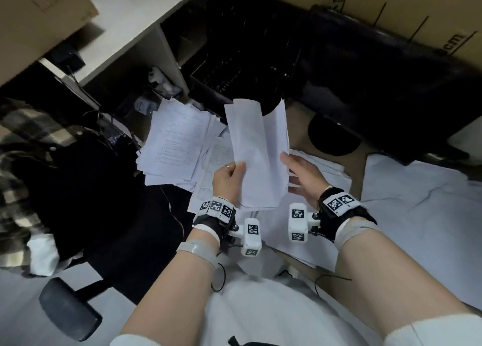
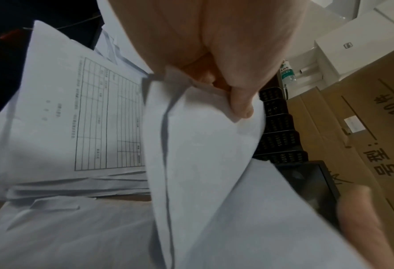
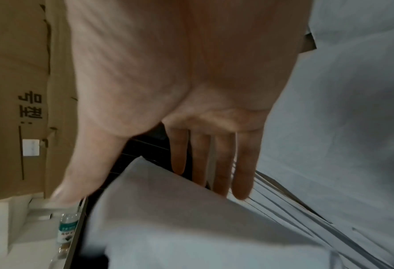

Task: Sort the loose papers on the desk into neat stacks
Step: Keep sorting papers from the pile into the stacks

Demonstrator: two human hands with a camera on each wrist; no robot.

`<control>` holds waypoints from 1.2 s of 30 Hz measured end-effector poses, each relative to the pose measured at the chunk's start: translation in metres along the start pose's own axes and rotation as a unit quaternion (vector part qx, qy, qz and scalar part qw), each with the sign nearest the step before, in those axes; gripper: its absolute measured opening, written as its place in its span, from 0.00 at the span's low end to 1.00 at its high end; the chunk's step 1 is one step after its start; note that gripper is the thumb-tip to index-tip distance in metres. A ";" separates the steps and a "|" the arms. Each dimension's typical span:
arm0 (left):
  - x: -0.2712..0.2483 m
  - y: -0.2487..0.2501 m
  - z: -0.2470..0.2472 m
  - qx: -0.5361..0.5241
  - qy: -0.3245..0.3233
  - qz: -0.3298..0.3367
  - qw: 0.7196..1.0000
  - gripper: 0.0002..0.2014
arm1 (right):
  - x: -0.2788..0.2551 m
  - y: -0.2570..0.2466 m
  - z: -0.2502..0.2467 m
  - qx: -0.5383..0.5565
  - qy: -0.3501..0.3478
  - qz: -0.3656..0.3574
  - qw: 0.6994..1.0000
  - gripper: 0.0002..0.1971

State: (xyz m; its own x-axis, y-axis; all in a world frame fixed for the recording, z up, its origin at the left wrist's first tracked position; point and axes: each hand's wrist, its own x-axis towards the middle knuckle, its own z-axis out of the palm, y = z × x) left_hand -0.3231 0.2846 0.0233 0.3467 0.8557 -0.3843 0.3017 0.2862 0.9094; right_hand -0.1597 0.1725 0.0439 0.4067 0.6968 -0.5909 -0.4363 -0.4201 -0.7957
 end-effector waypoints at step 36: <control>0.022 -0.002 -0.047 -0.001 -0.008 -0.081 0.997 0.12 | 0.025 0.026 0.043 -0.220 0.210 0.015 0.952 0.13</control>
State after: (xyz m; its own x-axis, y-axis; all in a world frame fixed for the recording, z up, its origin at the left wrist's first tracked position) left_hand -0.3584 0.3228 0.0204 0.3082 0.7912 -0.5283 0.3534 0.4204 0.8357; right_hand -0.1958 0.2040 0.0146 0.7253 0.4256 -0.5411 -0.1109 -0.7035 -0.7020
